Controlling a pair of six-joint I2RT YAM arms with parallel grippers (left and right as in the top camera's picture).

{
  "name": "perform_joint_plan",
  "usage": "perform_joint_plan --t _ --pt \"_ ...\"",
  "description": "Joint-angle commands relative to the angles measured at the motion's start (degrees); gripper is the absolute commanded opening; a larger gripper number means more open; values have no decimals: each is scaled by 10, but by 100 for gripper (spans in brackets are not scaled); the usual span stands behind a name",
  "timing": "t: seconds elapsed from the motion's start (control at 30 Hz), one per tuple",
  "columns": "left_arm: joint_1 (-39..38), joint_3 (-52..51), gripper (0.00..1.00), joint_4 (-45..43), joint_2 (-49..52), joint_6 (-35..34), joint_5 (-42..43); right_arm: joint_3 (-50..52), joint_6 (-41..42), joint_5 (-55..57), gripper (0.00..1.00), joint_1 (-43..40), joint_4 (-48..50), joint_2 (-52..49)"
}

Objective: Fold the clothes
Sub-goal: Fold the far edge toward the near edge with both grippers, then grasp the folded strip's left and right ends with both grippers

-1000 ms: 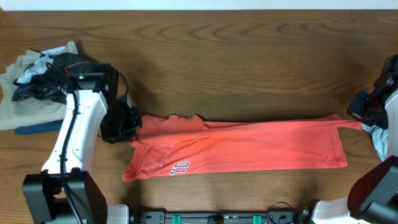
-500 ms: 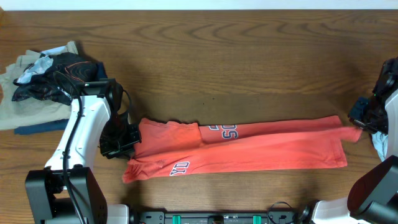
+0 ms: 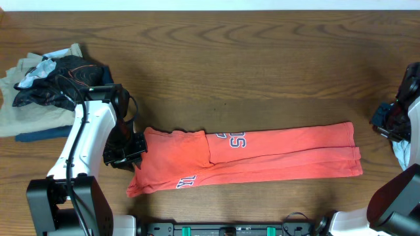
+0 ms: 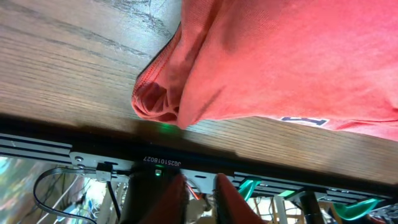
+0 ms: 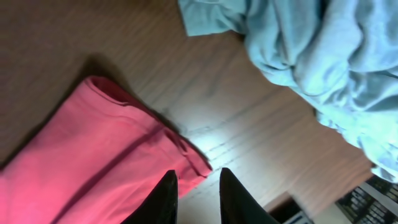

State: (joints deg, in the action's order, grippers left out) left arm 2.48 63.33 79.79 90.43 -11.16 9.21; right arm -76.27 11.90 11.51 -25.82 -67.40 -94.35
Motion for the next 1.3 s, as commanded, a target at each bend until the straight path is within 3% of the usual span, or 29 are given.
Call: perform_joint_plan --t 0.0,0.27,0.37,0.6,0.77,0.97,1.27 --pt "2 -2 22 5 -5 -3 -5 3 -18 -47 22 -7 6 1" --pt "1 -2 23 -74 -5 -3 78 6 -54 -144 24 -3 7 -10" --pt "-3 -2 28 -99 -5 -3 77 20 -69 -144 35 -4 9 -18" --pt "-17 -30 31 -149 -5 -35 77 106 -82 -143 37 -4 84 -32" --pt "-29 -80 31 -207 -5 -42 77 183 -83 -142 51 -5 175 -32" --pt "-39 -145 31 -268 -5 -61 77 237 -83 -133 50 -5 236 -32" --pt "-40 -216 34 -405 -5 -72 76 266 -77 -150 36 -4 274 -32"
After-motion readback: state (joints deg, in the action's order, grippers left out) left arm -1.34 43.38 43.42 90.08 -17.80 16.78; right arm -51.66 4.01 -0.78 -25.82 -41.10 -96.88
